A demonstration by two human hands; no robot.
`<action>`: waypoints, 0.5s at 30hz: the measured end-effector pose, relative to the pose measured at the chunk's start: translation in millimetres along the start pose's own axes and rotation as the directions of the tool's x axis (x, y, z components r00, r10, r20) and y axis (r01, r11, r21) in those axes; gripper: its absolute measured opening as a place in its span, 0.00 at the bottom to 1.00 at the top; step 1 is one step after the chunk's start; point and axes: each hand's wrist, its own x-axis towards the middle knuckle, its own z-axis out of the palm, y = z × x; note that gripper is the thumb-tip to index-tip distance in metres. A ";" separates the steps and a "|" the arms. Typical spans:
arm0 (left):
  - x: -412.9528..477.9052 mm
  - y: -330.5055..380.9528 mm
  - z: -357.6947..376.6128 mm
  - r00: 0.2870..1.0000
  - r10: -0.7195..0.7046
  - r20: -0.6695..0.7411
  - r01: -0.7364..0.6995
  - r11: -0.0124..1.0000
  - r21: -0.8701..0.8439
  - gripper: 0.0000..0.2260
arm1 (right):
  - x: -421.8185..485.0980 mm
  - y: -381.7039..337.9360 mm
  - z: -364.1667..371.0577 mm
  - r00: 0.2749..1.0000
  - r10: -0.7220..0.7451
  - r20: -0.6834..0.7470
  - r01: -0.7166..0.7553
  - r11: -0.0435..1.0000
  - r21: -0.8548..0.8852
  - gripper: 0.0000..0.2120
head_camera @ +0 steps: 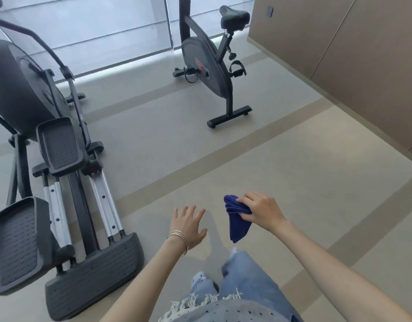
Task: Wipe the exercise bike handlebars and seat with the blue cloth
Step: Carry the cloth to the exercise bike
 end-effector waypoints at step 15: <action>221.3 28.2 -118.5 0.996 -0.084 -0.043 0.084 0.996 -0.006 0.27 | 192.7 178.2 -12.9 0.992 -0.097 0.080 0.096 0.995 0.021 0.18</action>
